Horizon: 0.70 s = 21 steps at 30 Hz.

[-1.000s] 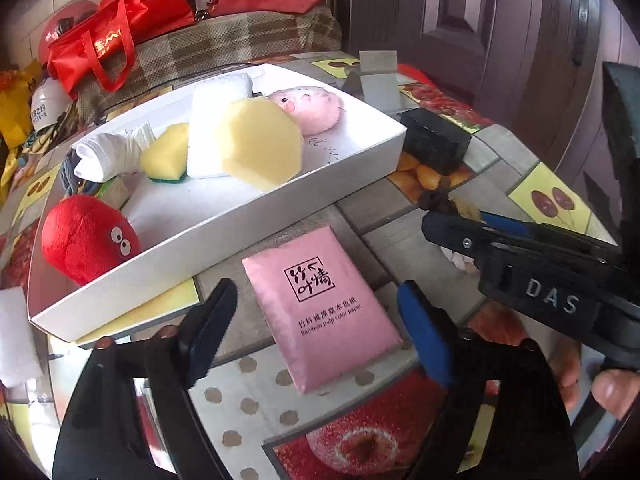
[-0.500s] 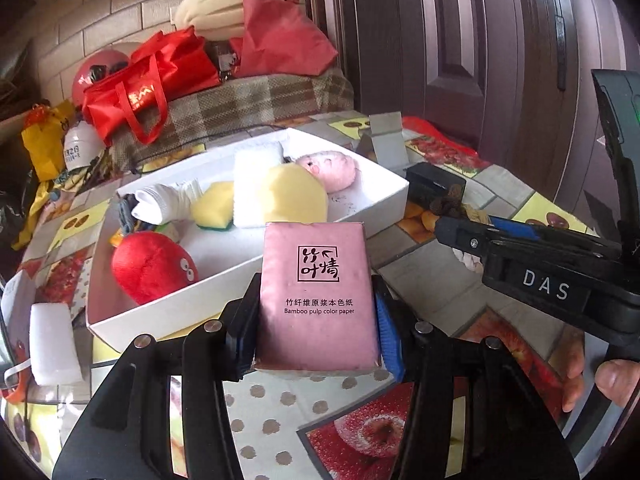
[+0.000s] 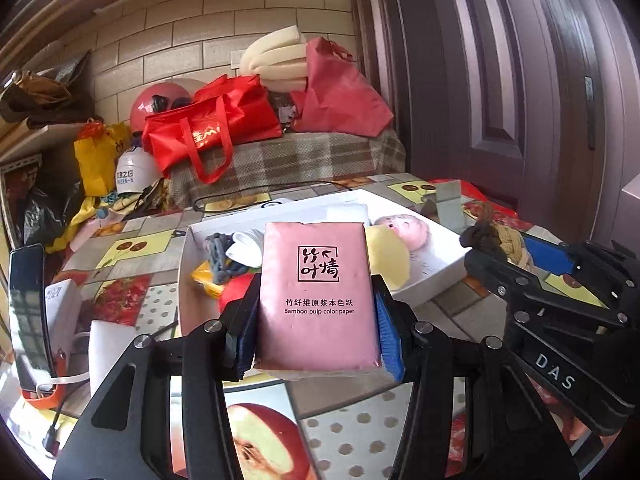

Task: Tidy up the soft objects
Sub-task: 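Drop the tissue pack into the box while right tool drops the rope toy inside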

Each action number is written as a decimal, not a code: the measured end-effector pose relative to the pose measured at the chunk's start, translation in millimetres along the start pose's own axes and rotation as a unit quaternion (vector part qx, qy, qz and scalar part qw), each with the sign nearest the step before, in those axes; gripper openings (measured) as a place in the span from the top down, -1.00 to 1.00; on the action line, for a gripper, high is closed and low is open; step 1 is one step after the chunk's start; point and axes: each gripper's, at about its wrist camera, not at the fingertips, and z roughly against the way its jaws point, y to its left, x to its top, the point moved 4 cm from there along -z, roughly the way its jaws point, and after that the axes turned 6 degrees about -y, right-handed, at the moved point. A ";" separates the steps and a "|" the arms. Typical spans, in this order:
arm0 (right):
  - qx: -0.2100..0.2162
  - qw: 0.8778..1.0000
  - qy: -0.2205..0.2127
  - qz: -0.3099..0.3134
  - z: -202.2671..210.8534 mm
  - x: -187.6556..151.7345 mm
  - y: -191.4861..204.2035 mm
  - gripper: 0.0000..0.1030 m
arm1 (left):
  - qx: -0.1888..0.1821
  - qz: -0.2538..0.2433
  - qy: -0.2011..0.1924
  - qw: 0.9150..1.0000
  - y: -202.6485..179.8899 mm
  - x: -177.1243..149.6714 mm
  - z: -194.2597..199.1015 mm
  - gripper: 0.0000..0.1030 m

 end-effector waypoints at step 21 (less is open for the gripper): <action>0.002 1.000 0.003 0.013 -62.4 17.8 32.2 0.15 | 0.055 0.051 0.010 0.997 70.8 7.9 -60.6 0.02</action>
